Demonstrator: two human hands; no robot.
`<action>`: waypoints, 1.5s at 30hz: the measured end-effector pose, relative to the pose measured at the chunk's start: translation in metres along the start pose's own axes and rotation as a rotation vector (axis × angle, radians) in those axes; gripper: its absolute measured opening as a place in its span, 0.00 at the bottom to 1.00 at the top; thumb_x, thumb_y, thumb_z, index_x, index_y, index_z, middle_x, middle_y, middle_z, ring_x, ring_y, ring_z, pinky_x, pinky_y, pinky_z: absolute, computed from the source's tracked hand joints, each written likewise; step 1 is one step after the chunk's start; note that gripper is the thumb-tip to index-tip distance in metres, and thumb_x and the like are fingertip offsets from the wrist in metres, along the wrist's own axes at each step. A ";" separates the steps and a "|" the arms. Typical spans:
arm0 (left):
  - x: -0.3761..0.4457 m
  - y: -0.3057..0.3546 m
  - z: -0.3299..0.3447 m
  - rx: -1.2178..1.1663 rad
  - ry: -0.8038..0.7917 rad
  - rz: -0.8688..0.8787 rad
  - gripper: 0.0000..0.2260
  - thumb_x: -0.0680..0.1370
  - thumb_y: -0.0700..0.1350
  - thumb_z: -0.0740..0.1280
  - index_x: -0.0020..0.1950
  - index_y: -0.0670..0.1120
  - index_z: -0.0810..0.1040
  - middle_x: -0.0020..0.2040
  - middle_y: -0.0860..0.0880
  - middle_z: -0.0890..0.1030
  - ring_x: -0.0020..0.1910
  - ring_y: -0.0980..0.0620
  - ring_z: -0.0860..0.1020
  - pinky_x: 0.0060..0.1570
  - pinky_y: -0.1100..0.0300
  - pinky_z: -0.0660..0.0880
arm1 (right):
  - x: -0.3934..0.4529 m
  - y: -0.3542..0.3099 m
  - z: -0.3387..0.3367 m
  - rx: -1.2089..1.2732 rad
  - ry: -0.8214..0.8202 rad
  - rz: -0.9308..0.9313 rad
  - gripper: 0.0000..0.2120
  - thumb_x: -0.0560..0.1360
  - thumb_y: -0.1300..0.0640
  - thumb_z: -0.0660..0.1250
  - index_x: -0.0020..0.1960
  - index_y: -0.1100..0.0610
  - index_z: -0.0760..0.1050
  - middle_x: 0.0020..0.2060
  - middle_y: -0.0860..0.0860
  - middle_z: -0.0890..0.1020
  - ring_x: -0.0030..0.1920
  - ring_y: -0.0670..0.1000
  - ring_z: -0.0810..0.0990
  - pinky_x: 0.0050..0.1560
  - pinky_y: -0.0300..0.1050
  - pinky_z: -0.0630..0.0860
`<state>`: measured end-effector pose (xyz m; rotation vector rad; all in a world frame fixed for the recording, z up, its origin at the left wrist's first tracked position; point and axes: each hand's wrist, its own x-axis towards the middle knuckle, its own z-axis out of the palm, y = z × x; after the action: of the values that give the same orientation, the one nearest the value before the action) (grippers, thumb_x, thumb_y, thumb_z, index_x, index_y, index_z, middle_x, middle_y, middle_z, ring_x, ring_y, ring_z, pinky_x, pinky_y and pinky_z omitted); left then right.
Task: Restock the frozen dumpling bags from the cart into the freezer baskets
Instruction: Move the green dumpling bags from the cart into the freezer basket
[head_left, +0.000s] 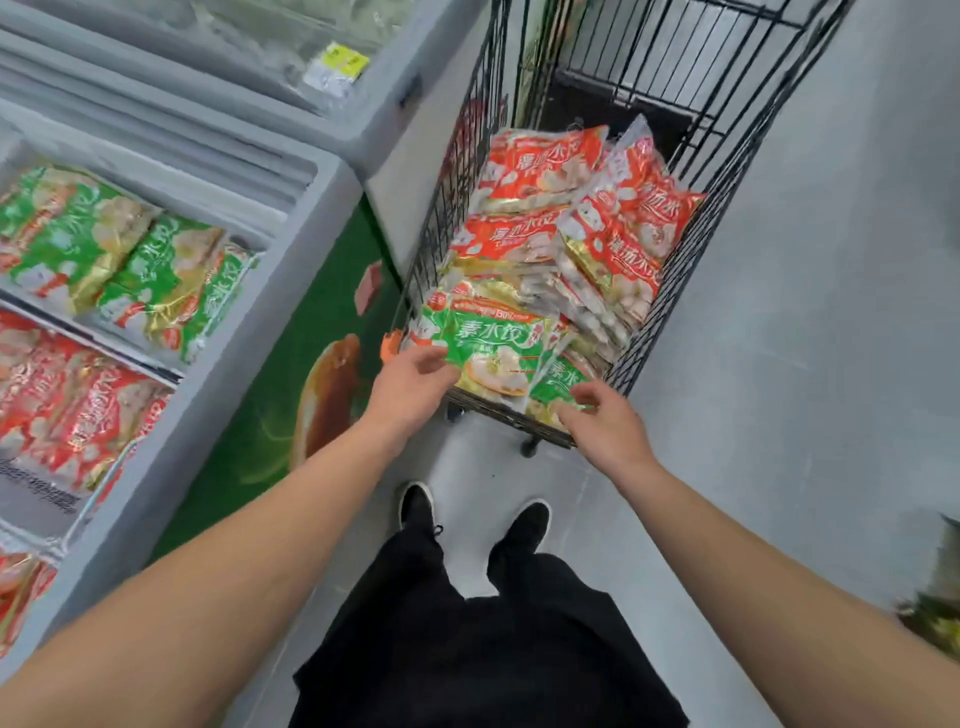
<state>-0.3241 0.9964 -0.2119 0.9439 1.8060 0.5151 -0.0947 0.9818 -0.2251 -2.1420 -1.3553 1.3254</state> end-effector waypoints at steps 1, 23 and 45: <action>0.000 0.006 0.007 0.037 -0.010 0.008 0.27 0.68 0.56 0.70 0.66 0.49 0.79 0.58 0.52 0.82 0.61 0.51 0.79 0.65 0.46 0.75 | 0.004 0.004 -0.005 0.008 0.000 0.002 0.18 0.76 0.52 0.69 0.64 0.54 0.76 0.60 0.50 0.79 0.57 0.52 0.78 0.60 0.47 0.74; 0.165 -0.007 0.038 0.435 -0.224 -0.018 0.22 0.79 0.48 0.67 0.73 0.47 0.73 0.68 0.51 0.77 0.61 0.52 0.78 0.60 0.60 0.69 | 0.173 0.007 0.077 0.315 -0.071 0.552 0.23 0.79 0.60 0.65 0.73 0.57 0.66 0.59 0.49 0.77 0.56 0.51 0.77 0.54 0.44 0.72; 0.256 -0.039 0.053 0.030 -0.151 -0.538 0.08 0.73 0.40 0.66 0.49 0.40 0.81 0.47 0.41 0.85 0.48 0.41 0.85 0.50 0.43 0.82 | 0.191 0.026 0.056 0.333 0.328 0.723 0.03 0.78 0.60 0.62 0.50 0.56 0.75 0.46 0.54 0.80 0.44 0.55 0.79 0.44 0.50 0.77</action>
<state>-0.3421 1.1722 -0.4088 0.4670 1.8349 0.0756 -0.0987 1.1129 -0.3767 -2.5374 -0.2005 1.2100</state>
